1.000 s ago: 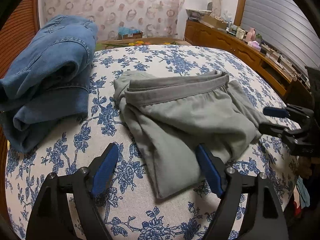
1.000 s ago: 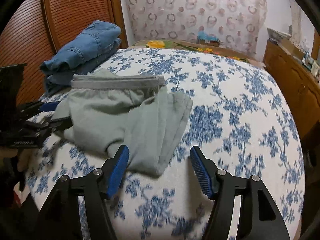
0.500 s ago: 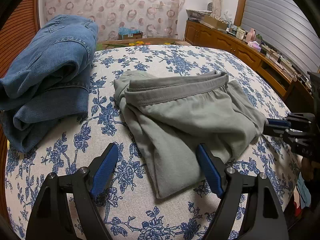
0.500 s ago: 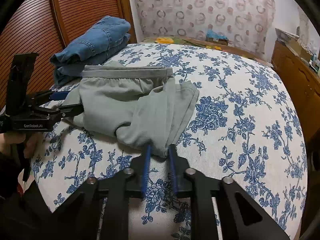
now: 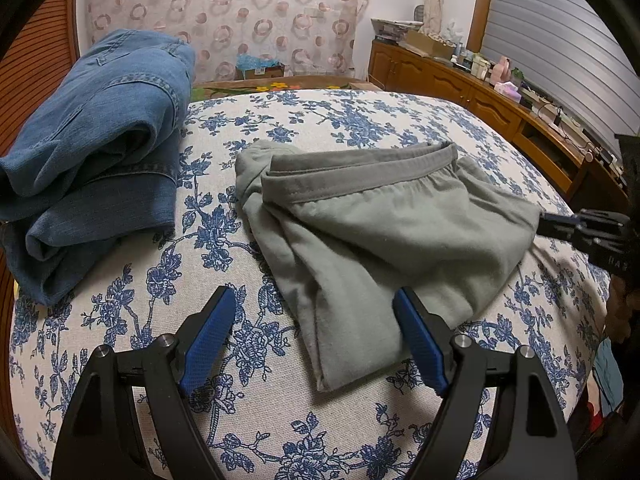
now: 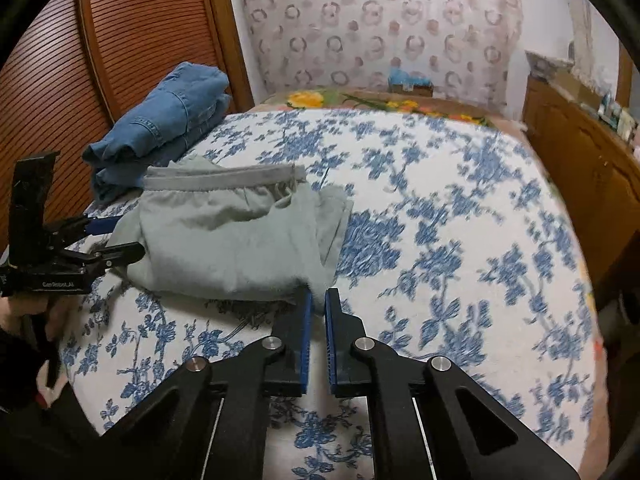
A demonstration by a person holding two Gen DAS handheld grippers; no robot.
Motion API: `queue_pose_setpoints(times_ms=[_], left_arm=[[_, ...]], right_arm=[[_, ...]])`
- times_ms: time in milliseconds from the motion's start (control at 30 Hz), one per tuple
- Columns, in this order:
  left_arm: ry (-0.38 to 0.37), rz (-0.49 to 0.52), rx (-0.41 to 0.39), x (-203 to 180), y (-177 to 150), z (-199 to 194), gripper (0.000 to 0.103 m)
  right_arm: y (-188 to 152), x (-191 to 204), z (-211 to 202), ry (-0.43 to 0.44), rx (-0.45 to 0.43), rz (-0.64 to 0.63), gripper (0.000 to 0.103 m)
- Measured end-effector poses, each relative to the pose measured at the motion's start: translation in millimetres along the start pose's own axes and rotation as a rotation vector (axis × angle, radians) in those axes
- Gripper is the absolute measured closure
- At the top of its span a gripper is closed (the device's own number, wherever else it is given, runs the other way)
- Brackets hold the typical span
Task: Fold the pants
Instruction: 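Move both open tools to the folded edge of the sweatshirt, then close both tools on the folded sweatshirt edge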
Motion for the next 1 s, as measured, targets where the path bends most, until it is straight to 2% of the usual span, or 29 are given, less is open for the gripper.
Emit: queue_pose_setpoints(times_ms=[167, 233, 367, 467, 633, 733, 800, 833, 867, 933, 1000], left_arm=[[-0.006, -0.015, -0.015, 1, -1, -11, 0.021], [-0.035, -0.014, -0.033, -3, -5, -21, 0.022], [-0.069, -0.012, -0.03, -9, -14, -33, 0.043], [-0.088, -0.018, -0.01, -13, -19, -31, 0.058], [-0.088, -0.005, 0.001, -18, -19, -24, 0.064], [-0.091, 0.002, -0.002, -19, -18, -22, 0.074], [-0.095, 0.003, -0.013, -18, -16, -24, 0.086], [-0.101, 0.001, -0.019, -17, -15, -25, 0.089], [-0.105, -0.003, -0.03, -16, -14, -28, 0.091], [-0.1, -0.014, -0.053, -13, -11, -35, 0.092], [-0.1, -0.024, -0.076, -9, -8, -45, 0.092]], right_arm=[[3, 2, -2, 0.018, 0.001, 0.012, 0.087], [4, -1, -7, 0.011, -0.01, 0.019, 0.082], [7, 2, -16, 0.035, -0.036, 0.022, 0.07], [7, 6, -11, 0.043, -0.029, 0.022, 0.068], [7, 8, 5, 0.048, 0.009, 0.031, 0.068], [7, 9, 13, 0.056, 0.029, 0.038, 0.068], [7, 8, 15, 0.069, 0.035, 0.049, 0.068], [7, 8, 16, 0.079, 0.036, 0.054, 0.072], [7, 8, 16, 0.088, 0.036, 0.055, 0.083], [8, 9, 14, 0.097, 0.027, 0.048, 0.091], [8, 10, 8, 0.107, 0.008, 0.05, 0.093]])
Point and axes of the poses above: each gripper's, at about its wrist camera, not at the fingertips, and z roughly the way its jaws point, x to its left, y to its top, the point moved 9 cm from there along z, roughly the way its jaws point, and after that the axes turned 3 degrees about -y, right-handed, at the moved point
